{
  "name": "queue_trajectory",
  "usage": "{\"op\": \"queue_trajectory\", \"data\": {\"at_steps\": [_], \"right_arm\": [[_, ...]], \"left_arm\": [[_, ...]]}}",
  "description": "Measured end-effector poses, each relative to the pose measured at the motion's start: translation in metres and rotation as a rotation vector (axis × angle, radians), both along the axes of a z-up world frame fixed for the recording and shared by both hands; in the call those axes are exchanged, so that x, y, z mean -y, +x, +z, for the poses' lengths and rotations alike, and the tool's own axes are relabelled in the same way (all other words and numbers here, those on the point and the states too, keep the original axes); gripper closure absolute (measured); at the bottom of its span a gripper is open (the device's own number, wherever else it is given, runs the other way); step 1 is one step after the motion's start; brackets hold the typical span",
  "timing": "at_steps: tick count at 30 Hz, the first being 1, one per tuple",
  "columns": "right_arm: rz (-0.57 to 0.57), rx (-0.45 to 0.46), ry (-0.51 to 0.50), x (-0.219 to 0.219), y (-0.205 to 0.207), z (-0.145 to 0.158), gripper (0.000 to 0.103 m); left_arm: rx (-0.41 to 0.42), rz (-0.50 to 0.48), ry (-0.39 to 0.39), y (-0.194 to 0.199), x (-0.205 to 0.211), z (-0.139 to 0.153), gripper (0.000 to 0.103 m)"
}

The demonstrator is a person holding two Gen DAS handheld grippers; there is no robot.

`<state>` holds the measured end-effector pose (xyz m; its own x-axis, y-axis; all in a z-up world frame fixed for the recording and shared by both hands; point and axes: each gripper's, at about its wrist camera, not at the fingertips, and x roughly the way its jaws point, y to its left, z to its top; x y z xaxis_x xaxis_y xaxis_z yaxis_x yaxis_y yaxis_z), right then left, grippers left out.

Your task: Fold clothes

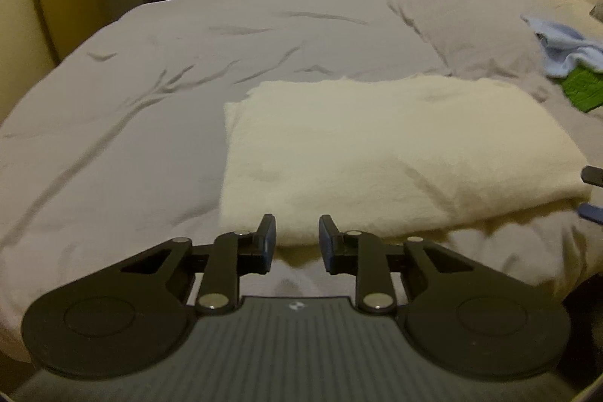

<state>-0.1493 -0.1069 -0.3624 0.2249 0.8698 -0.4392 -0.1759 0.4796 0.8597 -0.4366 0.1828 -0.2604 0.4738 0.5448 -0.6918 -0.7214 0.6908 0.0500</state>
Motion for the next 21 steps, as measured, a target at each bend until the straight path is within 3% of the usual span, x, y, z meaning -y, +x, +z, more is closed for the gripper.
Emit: {"op": "queue_trajectory", "data": {"at_steps": [7,14,15,17,18,21], "right_arm": [[-0.107,-0.090,0.051,-0.007,0.018,-0.030,0.045],[-0.175,-0.070,0.052,-0.027,0.031,-0.037,0.045],[-0.182,-0.067,0.041,-0.029,0.032,-0.037,0.048],[-0.192,-0.071,0.010,-0.032,0.034,-0.036,0.066],[-0.191,-0.075,-0.004,-0.034,0.035,-0.034,0.084],[-0.173,-0.051,-0.075,-0.044,0.039,-0.015,0.089]], "left_arm": [[0.061,0.015,-0.106,0.012,-0.041,-0.014,0.080],[0.077,0.020,-0.170,0.033,-0.077,-0.038,0.080],[0.070,0.014,-0.169,0.036,-0.080,-0.042,0.081],[0.059,0.002,-0.167,0.040,-0.084,-0.046,0.081],[0.057,-0.003,-0.166,0.040,-0.085,-0.046,0.081],[0.104,0.000,-0.208,0.031,-0.091,-0.040,0.081]]}}
